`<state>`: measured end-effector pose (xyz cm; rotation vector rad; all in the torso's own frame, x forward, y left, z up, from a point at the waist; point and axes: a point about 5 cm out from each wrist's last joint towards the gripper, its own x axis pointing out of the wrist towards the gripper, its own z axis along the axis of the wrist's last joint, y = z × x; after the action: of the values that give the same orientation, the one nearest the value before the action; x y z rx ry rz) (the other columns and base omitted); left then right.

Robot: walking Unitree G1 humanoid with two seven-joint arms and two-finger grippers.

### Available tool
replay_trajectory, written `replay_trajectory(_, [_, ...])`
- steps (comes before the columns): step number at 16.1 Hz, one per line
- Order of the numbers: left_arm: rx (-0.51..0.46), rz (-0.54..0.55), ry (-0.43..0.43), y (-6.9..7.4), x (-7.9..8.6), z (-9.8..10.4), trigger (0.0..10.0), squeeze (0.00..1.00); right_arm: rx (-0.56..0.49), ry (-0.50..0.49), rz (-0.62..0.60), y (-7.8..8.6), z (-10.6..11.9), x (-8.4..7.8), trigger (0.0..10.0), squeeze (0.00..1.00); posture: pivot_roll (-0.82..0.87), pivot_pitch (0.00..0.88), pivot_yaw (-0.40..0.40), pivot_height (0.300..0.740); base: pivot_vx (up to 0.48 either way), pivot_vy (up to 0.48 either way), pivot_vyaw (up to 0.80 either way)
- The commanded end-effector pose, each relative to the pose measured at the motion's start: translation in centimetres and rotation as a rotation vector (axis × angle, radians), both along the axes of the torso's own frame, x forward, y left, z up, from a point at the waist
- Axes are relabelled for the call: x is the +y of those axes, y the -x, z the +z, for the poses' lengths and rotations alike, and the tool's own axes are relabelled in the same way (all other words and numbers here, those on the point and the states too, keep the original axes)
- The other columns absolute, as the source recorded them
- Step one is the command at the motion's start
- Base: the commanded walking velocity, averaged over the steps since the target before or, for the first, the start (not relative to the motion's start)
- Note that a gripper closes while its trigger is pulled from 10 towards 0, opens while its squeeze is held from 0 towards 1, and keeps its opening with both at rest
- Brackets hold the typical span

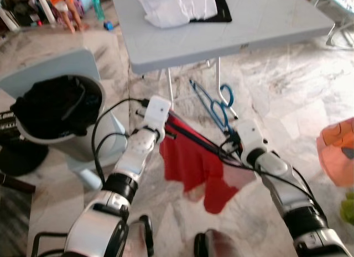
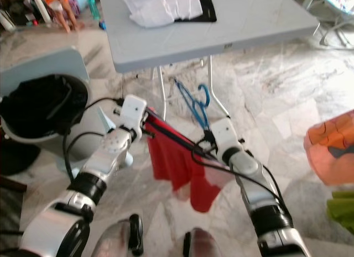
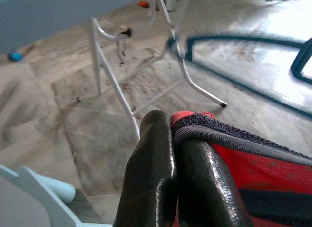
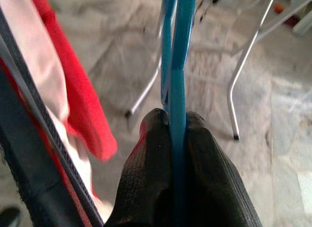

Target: Hang hanger

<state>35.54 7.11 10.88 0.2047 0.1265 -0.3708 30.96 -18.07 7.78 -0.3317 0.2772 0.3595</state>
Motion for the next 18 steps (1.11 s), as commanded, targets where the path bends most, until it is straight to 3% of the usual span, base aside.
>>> replay_trajectory(1, [0.019,0.011,-0.028,-0.1,0.5,-0.2,0.7,0.0,0.109,0.04,-0.056,1.0,-1.9,-1.6,10.0,0.0,-0.11,0.177,0.002,0.74,0.0,0.0,0.0])
replay_trajectory(2, [0.06,0.002,-0.061,0.0,0.6,-1.0,1.6,0.0,0.178,0.014,-0.124,1.5,-2.9,-2.4,10.0,0.0,-0.11,0.177,0.002,0.74,0.0,0.0,0.0])
replay_trajectory(3, [0.146,-0.026,-0.097,0.5,0.5,-2.4,1.9,0.0,0.274,-0.098,-0.29,2.5,-4.1,-3.7,10.0,0.0,-0.11,0.177,0.002,0.74,0.0,0.0,0.0])
replay_trajectory(5, [0.174,-0.045,-0.093,0.5,0.3,-2.6,2.4,0.0,0.311,-0.161,-0.335,2.7,-4.4,-3.8,10.0,0.0,-0.11,0.178,0.002,0.74,0.0,0.0,0.0])
replay_trajectory(6, [0.222,-0.204,-0.122,0.9,-1.1,-2.8,2.0,0.0,0.114,-0.363,-0.397,0.9,-2.2,-2.9,10.0,0.0,-0.11,0.179,0.004,0.74,0.0,0.0,0.0])
replay_trajectory(7, [0.218,-0.255,-0.131,1.0,-1.8,-2.7,2.0,0.0,-0.073,-0.521,-0.454,-0.8,0.9,-2.5,10.0,0.0,-0.11,0.18,0.006,0.74,0.0,0.0,0.0])
replay_trajectory(8, [0.205,-0.265,-0.134,1.0,-2.0,-2.5,2.3,0.0,-0.145,-0.602,-0.456,-1.5,2.4,-2.2,10.0,0.0,-0.11,0.18,0.006,0.74,0.0,0.0,0.0])
replay_trajectory(9, [0.163,-0.269,-0.14,0.8,-2.5,-1.9,2.3,0.0,-0.227,-0.84,-0.429,-2.7,4.9,-1.3,10.0,0.0,-0.11,0.18,0.006,0.74,0.0,0.0,0.0])
replay_trajectory(10, [0.131,-0.267,-0.129,0.5,-2.9,-1.3,2.2,0.0,-0.259,-1.011,-0.43,-3.4,6.5,-0.7,10.0,0.0,-0.11,0.18,0.006,0.74,0.0,0.0,0.0])
replay_trajectory(11, [0.087,-0.231,-0.073,0.0,-3.2,-0.1,1.7,0.0,-0.271,-1.278,-0.454,-4.3,7.9,-0.3,10.0,0.0,-0.1,0.176,0.004,0.74,0.0,0.0,0.0])
replay_trajectory(12, [0.044,-0.203,-0.024,-0.6,-3.4,1.1,1.4,0.0,-0.297,-1.429,-0.418,-4.8,9.1,0.3,10.0,0.0,-0.1,0.173,0.004,0.74,0.0,0.0,0.0])
replay_trajectory(14, [0.023,-0.207,0.031,-0.9,-3.6,2.2,1.6,0.0,-0.338,-1.462,-0.327,-4.9,10.2,1.0,10.0,0.0,-0.1,0.173,0.005,0.74,0.0,0.0,0.0])
replay_trajectory(18, [0.025,-0.215,0.041,-0.8,-3.7,2.3,1.7,0.0,-0.353,-1.479,-0.302,-4.9,10.6,1.0,10.0,0.0,-0.1,0.173,0.005,0.74,0.0,0.0,0.0])
